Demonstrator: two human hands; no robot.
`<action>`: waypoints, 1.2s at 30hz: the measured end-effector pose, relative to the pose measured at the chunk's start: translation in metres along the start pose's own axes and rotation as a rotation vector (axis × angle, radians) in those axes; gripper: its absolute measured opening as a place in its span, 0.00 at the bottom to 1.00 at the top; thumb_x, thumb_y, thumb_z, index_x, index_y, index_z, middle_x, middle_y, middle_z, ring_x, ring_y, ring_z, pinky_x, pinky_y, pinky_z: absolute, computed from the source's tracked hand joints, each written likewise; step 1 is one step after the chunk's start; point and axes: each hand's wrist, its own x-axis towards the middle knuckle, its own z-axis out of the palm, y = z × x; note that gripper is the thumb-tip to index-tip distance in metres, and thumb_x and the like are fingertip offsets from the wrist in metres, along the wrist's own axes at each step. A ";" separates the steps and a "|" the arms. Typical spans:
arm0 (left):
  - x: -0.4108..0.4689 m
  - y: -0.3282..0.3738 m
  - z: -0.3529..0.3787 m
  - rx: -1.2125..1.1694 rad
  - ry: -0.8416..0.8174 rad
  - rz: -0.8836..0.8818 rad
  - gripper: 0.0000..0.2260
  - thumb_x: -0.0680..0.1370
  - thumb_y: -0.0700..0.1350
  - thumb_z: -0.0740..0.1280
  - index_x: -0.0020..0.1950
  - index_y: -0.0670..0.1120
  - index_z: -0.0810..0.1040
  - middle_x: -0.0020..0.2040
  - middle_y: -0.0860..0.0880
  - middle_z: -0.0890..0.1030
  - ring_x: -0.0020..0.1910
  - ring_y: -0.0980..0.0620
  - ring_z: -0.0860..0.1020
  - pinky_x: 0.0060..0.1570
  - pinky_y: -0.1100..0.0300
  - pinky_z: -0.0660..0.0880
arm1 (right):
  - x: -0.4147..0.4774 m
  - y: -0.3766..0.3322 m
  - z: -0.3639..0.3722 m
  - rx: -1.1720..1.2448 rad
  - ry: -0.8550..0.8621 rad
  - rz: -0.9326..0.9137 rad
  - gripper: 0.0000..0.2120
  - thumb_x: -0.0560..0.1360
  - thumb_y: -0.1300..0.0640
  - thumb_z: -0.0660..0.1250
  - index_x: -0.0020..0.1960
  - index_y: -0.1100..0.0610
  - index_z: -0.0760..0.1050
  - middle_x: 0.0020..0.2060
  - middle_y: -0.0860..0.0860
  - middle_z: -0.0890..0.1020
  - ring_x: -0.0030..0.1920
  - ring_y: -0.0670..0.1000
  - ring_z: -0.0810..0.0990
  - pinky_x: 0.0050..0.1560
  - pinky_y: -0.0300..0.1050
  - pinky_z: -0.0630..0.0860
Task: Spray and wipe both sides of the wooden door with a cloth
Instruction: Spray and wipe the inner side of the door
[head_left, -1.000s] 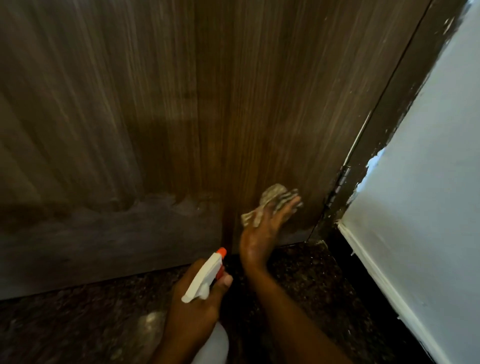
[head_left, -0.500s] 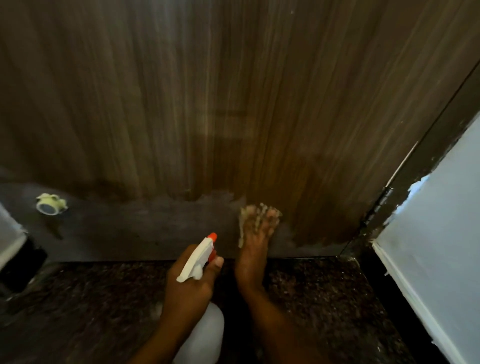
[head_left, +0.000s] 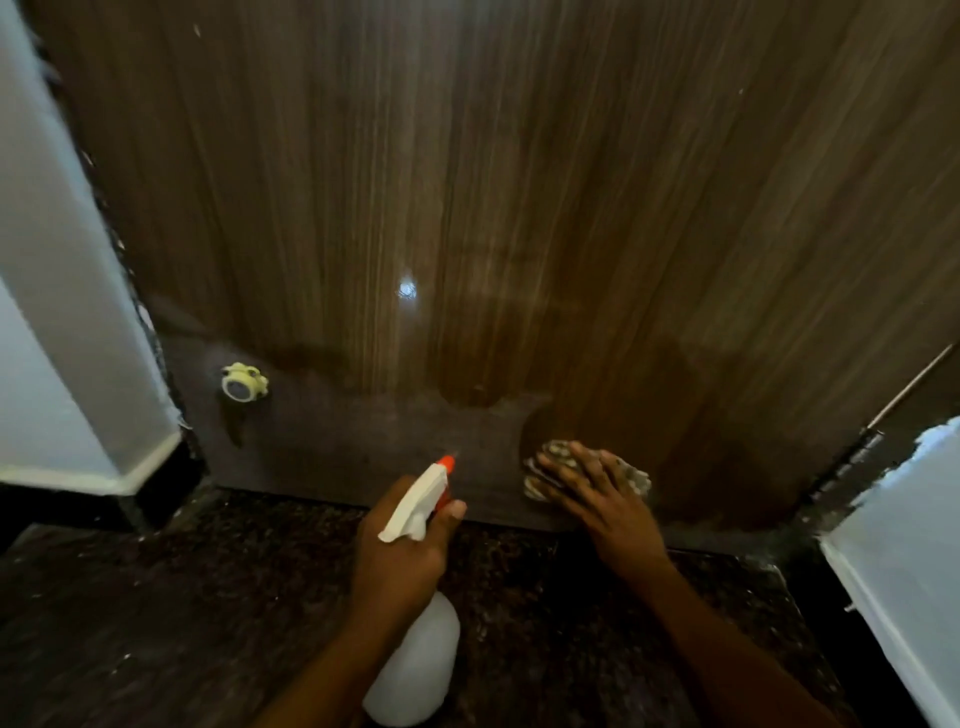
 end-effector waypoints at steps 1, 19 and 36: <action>-0.001 -0.001 -0.001 -0.006 -0.002 -0.015 0.15 0.70 0.39 0.73 0.45 0.59 0.74 0.41 0.60 0.78 0.41 0.73 0.76 0.40 0.79 0.69 | -0.007 0.008 -0.002 -0.022 -0.014 0.007 0.39 0.73 0.61 0.59 0.81 0.46 0.52 0.81 0.47 0.54 0.80 0.58 0.48 0.77 0.59 0.51; 0.008 -0.001 -0.061 -0.032 0.100 -0.091 0.12 0.71 0.43 0.73 0.44 0.58 0.74 0.42 0.52 0.80 0.42 0.54 0.79 0.43 0.53 0.79 | 0.086 -0.043 -0.008 -0.100 -0.002 -0.183 0.33 0.72 0.58 0.56 0.77 0.49 0.63 0.81 0.48 0.50 0.80 0.56 0.44 0.77 0.55 0.47; 0.026 -0.017 -0.135 -0.032 0.160 -0.055 0.12 0.72 0.43 0.73 0.43 0.59 0.75 0.41 0.55 0.80 0.42 0.61 0.79 0.41 0.72 0.72 | 0.186 -0.107 -0.028 -0.200 0.080 -0.237 0.34 0.74 0.58 0.58 0.79 0.47 0.56 0.81 0.50 0.45 0.80 0.58 0.43 0.78 0.57 0.45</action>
